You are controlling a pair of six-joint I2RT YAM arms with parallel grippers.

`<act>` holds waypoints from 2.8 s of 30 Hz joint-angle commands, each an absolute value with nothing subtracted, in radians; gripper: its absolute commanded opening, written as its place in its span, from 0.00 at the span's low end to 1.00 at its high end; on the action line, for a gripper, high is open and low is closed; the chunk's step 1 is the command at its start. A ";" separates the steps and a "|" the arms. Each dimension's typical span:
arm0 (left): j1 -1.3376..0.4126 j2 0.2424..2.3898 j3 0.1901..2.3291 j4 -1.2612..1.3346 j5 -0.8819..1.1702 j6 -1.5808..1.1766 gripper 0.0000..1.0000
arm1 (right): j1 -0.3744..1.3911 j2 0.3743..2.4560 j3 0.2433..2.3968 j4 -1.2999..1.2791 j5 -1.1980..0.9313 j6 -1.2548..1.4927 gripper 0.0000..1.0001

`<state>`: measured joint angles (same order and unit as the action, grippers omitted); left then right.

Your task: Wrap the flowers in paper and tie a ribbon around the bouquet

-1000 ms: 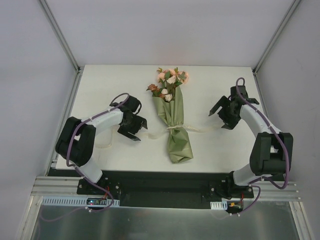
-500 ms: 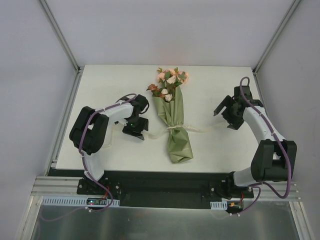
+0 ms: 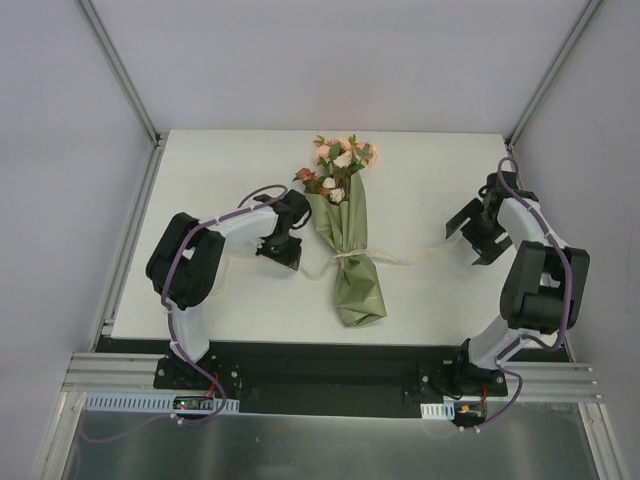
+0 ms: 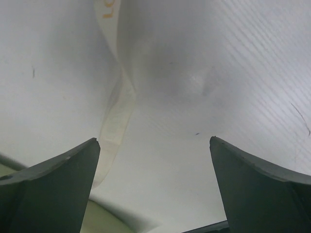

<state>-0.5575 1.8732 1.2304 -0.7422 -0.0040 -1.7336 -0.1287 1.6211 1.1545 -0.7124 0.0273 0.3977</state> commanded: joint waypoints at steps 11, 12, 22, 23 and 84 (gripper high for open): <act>-0.670 1.560 1.261 -0.577 -0.066 -1.140 0.00 | -0.164 1.845 1.318 -0.741 0.055 0.308 0.91; -0.670 1.546 1.249 -0.527 -0.031 -1.091 0.00 | -0.164 1.868 1.347 -0.752 0.072 0.305 0.91; -0.699 1.508 1.198 -0.308 0.184 -0.899 0.00 | -0.163 2.031 1.525 -0.805 0.110 0.288 0.79; -0.699 1.511 1.201 -0.301 0.199 -0.894 0.00 | -0.163 2.037 1.526 -0.793 0.104 0.285 0.74; -1.006 1.112 0.377 0.576 -0.049 -0.759 0.00 | 0.697 1.843 1.514 -0.641 -0.681 0.055 0.66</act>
